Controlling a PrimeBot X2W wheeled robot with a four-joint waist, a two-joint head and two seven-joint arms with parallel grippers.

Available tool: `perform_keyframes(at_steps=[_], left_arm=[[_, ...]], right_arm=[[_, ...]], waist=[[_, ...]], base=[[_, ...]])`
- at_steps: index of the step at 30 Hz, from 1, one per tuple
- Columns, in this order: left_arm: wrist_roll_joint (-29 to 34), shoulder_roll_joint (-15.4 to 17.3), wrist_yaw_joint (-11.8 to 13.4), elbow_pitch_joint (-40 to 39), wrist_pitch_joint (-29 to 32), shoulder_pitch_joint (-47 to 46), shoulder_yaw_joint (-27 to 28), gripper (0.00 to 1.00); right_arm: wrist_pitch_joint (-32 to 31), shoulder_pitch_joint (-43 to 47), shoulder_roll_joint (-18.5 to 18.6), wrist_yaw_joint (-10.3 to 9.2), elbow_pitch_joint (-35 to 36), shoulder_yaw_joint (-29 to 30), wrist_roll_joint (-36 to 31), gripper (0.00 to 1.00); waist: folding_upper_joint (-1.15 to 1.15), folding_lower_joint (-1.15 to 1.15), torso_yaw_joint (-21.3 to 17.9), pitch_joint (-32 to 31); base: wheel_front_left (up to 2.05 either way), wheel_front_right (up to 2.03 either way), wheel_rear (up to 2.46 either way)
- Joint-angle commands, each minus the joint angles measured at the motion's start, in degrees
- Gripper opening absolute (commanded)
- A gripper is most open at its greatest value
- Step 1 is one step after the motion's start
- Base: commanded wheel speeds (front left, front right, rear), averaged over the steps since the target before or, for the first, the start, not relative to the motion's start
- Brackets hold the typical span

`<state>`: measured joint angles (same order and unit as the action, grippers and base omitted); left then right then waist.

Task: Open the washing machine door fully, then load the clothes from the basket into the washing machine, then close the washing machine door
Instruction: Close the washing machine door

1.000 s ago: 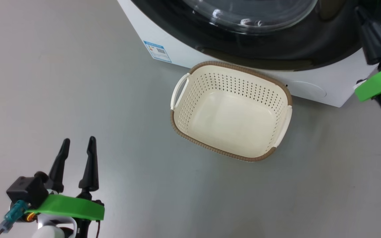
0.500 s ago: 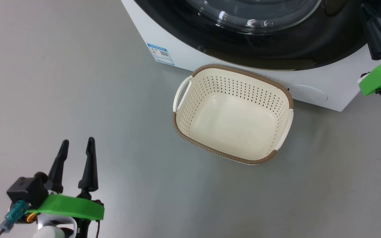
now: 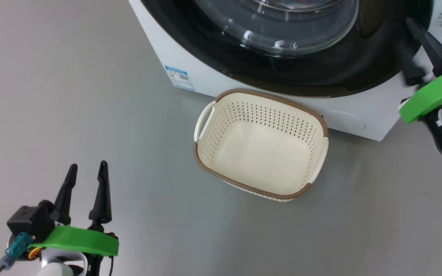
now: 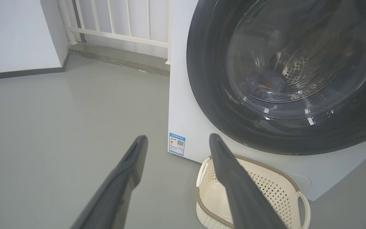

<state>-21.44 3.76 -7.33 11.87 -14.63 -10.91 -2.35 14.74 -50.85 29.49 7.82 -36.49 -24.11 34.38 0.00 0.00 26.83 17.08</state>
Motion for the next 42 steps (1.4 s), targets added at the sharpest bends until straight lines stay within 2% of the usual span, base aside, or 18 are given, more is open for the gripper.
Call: perform_keyframes(at_steps=[1, 8, 27, 42], left_arm=[[0.58, 2.12, -0.13, -0.83, -0.37, -1.21, 2.25, 1.0], [0.33, 3.5, -0.14, -0.42, -0.37, -0.77, 1.6, 1.0], [0.0, 5.7, 0.49, 0.02, -0.35, 3.23, 0.89, 1.0], [-3.51, 6.05, 0.49, -2.83, 1.26, 6.17, 0.21, 1.0]], right_arm=[[0.26, 2.82, -0.89, -0.33, 2.06, -0.58, 0.31, 1.0], [0.26, 8.5, -2.9, -0.33, 5.6, 0.52, 0.01, 1.0], [0.26, 25.73, -7.13, -0.33, 14.86, 4.3, -2.35, 1.0], [0.26, 34.64, -9.12, -0.33, 19.1, 9.76, -4.64, 1.0]], waist=[[0.0, 0.0, -1.2, -1.73], [0.0, 0.0, -5.0, -5.64], [0.0, 0.0, -19.97, -14.57], [0.0, 0.0, -26.12, -17.38]], base=[[0.0, 0.0, 0.0], [0.0, 0.0, 0.0], [0.0, 0.0, 0.0], [0.0, 0.0, 0.0]])
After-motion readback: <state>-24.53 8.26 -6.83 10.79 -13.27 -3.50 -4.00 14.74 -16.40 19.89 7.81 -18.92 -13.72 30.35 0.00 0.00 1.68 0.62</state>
